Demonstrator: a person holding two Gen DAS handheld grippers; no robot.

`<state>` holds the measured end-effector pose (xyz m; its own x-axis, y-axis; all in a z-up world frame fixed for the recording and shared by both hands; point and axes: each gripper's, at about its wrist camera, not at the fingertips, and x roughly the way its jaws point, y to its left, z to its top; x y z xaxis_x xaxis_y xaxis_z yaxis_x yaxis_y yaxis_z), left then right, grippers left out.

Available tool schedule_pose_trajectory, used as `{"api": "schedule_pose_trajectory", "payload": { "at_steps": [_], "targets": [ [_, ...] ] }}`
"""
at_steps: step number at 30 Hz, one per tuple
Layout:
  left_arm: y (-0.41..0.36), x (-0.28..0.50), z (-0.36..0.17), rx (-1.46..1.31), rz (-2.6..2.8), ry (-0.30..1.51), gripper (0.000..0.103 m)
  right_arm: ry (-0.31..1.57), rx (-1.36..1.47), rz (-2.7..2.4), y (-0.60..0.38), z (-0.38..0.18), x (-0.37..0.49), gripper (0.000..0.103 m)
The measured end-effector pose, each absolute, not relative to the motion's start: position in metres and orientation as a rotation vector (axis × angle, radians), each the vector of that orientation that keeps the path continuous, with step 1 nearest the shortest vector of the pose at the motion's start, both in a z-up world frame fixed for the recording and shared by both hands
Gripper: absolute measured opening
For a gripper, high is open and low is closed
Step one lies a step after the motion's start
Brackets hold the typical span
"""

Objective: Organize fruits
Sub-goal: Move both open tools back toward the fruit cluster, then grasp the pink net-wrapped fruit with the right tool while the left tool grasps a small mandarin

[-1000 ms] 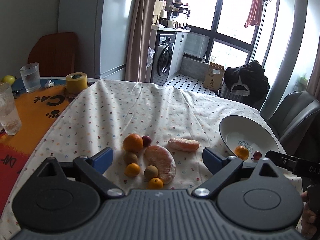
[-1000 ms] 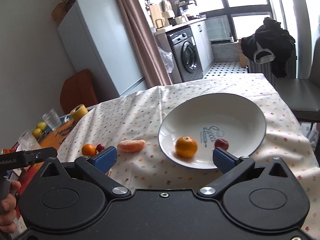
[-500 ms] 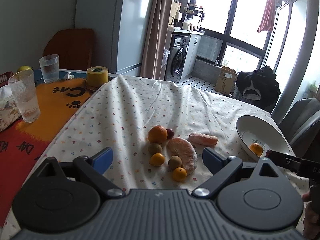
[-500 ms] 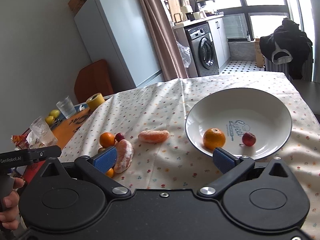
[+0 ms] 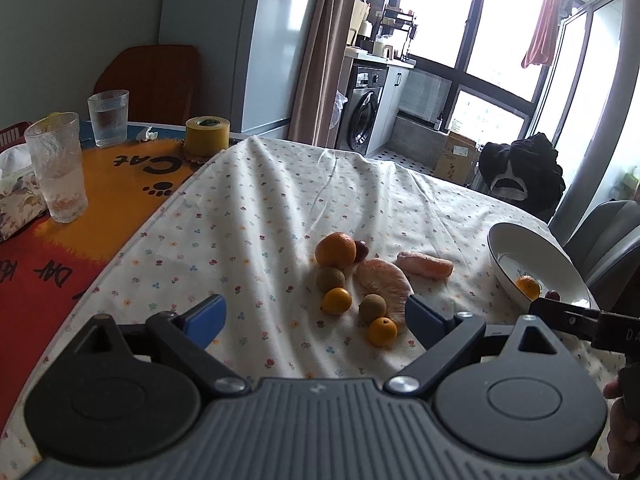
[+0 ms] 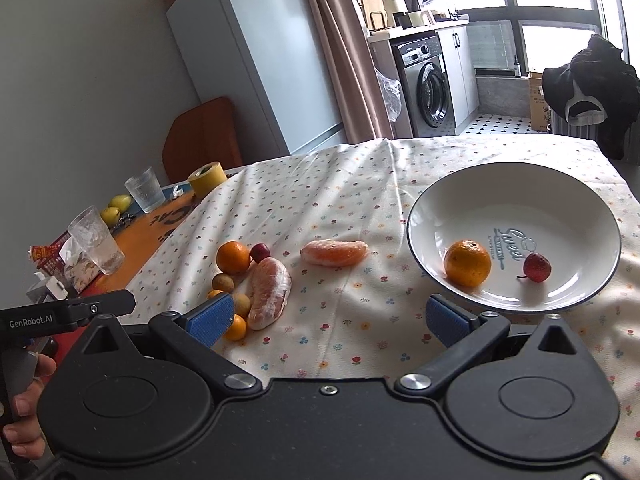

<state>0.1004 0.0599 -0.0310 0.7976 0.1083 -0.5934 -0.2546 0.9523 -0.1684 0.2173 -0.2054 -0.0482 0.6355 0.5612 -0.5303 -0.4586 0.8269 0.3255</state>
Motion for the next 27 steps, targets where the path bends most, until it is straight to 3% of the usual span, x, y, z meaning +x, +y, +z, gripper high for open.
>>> {"api": "schedule_pose_trajectory", "payload": {
  "at_steps": [12, 20, 27],
  "targets": [
    [0.066, 0.12, -0.056, -0.286, 0.194, 0.666, 0.092, 0.706, 0.114, 0.642, -0.183, -0.063, 0.228, 0.101],
    [0.057, 0.136, -0.069, -0.297, 0.153, 0.699, 0.069, 0.76, 0.109, 0.689, -0.178, -0.075, 0.239, 0.076],
    [0.044, 0.149, -0.079, -0.299, 0.114, 0.729, 0.057, 0.773, 0.102, 0.716, -0.177, -0.08, 0.245, 0.066]
  ]
}}
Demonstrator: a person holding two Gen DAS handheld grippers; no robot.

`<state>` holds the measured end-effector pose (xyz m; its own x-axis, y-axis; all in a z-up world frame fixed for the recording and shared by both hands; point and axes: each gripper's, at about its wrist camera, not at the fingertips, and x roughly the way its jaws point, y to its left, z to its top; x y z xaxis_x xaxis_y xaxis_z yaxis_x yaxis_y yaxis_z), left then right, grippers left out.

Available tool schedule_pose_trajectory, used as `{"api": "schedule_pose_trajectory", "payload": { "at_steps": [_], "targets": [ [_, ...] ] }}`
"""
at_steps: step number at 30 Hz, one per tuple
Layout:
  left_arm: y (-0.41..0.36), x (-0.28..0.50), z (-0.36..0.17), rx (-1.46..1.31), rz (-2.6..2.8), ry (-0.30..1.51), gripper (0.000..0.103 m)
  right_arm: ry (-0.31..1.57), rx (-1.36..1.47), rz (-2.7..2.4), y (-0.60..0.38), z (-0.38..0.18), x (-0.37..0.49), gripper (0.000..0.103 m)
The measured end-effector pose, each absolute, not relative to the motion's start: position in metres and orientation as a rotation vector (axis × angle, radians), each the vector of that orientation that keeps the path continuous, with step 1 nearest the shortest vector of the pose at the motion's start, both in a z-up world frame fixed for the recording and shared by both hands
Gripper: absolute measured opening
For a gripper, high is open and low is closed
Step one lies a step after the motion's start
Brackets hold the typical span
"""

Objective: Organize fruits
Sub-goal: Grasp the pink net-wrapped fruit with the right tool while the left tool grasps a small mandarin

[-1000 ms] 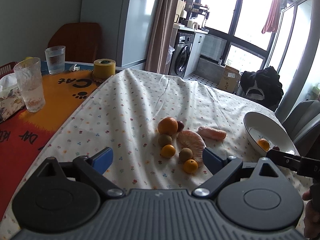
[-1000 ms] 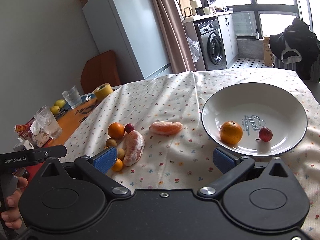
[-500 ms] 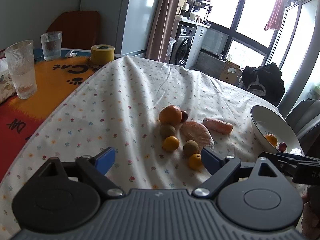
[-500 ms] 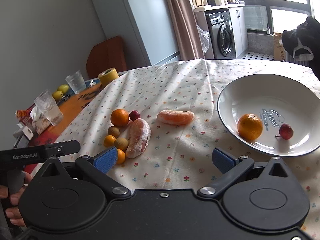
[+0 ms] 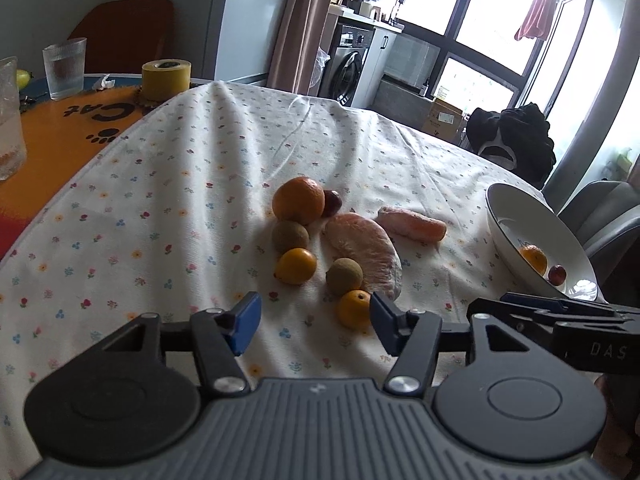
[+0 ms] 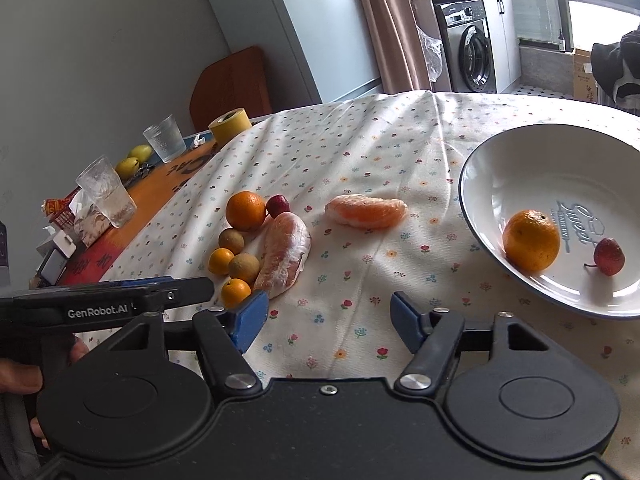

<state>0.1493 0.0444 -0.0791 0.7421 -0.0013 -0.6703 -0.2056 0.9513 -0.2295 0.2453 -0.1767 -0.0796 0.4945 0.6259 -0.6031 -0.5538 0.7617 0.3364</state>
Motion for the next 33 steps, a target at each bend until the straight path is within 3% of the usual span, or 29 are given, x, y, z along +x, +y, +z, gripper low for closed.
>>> {"api": "schedule_pose_trajectory", "payload": {
  "at_steps": [10, 12, 14, 33],
  "targets": [
    [0.034, 0.168, -0.09, -0.292, 0.075, 0.754, 0.045, 0.783, 0.075, 0.726, -0.17, -0.08, 0.25, 0.062],
    [0.032, 0.17, -0.093, -0.289, 0.069, 0.76, 0.037, 0.781, 0.072, 0.723, -0.17, -0.078, 0.25, 0.062],
    [0.031, 0.171, -0.094, -0.282, 0.064, 0.76, 0.022, 0.779, 0.067, 0.722, -0.169, -0.077, 0.251, 0.062],
    [0.062, 0.151, -0.084, -0.316, 0.15, 0.731, 0.022, 0.788, 0.024, 0.757, -0.137, -0.079, 0.258, 0.058]
  ]
}}
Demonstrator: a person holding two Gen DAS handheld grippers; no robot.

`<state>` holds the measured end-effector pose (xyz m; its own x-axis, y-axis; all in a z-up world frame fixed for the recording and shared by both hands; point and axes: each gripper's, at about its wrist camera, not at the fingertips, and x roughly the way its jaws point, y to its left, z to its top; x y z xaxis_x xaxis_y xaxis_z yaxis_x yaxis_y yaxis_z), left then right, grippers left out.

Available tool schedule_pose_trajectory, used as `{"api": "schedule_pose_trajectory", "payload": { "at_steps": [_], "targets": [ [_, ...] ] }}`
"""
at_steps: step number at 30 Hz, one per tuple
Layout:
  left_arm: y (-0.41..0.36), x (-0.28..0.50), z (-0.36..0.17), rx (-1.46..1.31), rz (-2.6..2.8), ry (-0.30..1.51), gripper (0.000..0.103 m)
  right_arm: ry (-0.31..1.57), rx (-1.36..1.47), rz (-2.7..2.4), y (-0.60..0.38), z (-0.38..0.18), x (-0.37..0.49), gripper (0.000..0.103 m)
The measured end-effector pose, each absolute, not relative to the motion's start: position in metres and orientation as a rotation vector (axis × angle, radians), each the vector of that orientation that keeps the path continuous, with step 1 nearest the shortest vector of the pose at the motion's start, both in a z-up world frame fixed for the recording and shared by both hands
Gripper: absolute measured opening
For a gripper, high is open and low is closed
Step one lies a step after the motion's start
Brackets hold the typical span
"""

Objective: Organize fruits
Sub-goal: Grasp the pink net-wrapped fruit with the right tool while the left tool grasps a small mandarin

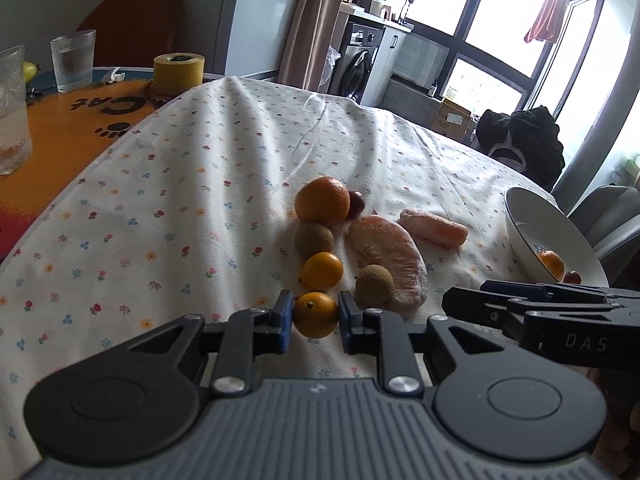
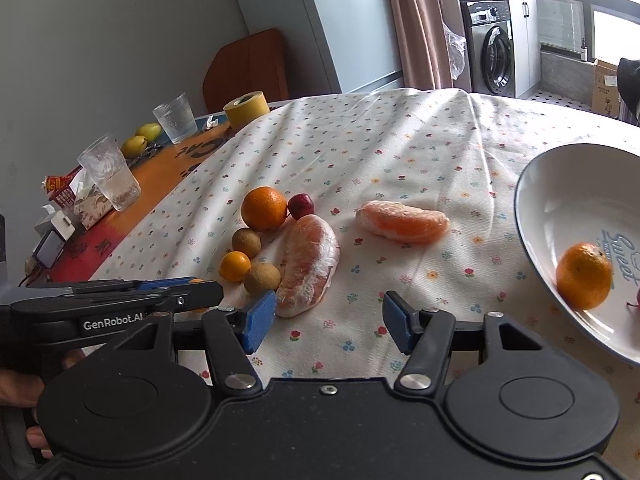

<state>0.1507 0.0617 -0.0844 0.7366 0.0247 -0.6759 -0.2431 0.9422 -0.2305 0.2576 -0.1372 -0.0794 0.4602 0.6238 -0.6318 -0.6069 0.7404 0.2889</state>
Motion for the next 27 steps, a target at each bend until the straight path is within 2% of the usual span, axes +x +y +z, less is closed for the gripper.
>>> {"api": "schedule_pose_trajectory", "payload": {
  "at_steps": [17, 27],
  "targets": [
    [0.084, 0.138, -0.086, -0.344, 0.205, 0.713, 0.022, 0.8, -0.051, 0.751, -0.104, -0.091, 0.268, 0.052],
    [0.094, 0.134, -0.084, -0.358, 0.218, 0.702, 0.022, 0.762, -0.127, 0.74, -0.081, -0.092, 0.269, 0.051]
  ]
}}
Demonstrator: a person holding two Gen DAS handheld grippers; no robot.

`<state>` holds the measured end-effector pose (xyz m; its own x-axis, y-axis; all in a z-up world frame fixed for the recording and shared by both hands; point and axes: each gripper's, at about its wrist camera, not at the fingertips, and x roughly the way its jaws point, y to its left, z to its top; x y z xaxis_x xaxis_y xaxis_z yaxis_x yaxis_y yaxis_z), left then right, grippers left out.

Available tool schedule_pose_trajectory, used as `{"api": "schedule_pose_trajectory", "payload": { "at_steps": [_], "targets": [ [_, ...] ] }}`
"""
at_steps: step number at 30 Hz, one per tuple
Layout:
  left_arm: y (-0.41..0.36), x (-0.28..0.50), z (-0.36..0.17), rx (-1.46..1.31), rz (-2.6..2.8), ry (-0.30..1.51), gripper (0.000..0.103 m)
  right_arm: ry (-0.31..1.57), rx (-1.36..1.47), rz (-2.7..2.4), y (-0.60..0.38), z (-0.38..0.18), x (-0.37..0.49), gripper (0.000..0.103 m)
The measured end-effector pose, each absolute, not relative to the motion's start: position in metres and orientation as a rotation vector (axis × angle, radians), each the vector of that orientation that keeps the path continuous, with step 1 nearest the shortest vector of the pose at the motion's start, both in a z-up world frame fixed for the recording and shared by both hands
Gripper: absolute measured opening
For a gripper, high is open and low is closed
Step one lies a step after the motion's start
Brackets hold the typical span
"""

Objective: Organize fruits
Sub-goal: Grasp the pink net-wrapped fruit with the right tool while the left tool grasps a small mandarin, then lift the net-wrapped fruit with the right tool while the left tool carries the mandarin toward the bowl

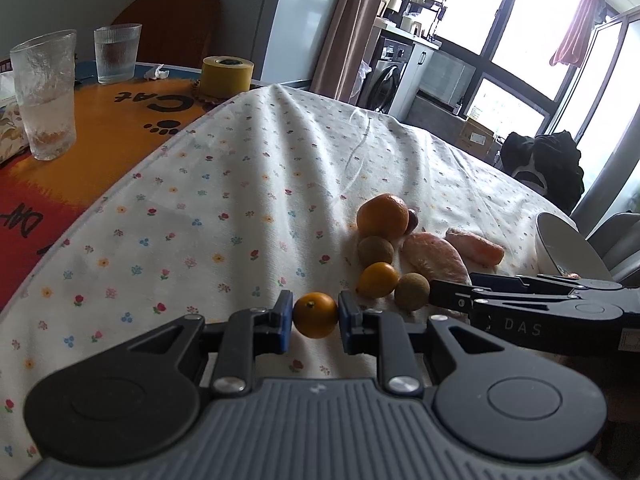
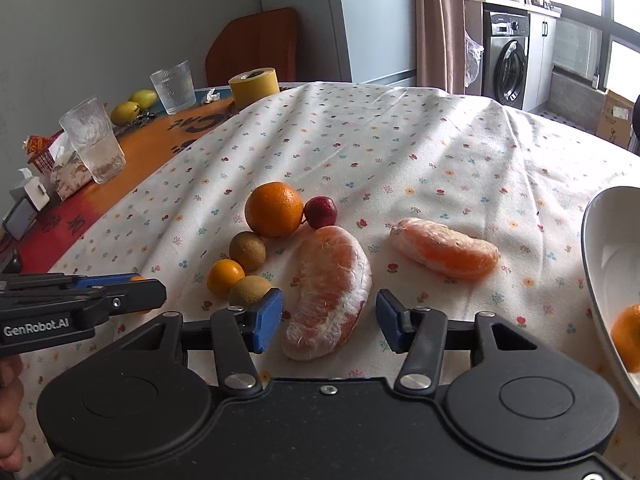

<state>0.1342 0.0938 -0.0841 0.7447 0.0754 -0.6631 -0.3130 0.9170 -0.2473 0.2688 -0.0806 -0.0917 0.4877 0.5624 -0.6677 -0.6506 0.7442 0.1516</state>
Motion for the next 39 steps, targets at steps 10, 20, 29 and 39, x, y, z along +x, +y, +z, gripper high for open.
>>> {"api": "schedule_pose_trajectory", "payload": {
  "at_steps": [10, 20, 29, 39],
  "targets": [
    [0.09, 0.135, -0.087, -0.363, 0.204, 0.703, 0.022, 0.754, -0.148, 0.715, -0.095, -0.091, 0.268, 0.034],
    [0.086, 0.136, -0.09, -0.363, 0.188, 0.71, 0.022, 0.797, -0.149, 0.681, -0.113, -0.089, 0.261, 0.036],
    [0.091, 0.134, -0.094, -0.373, 0.182, 0.706, 0.022, 0.749, -0.215, 0.66, -0.096, -0.092, 0.26, 0.044],
    [0.089, 0.134, -0.091, -0.374, 0.187, 0.707, 0.022, 0.742, -0.203, 0.678, -0.098, -0.09, 0.263, 0.037]
  ]
}}
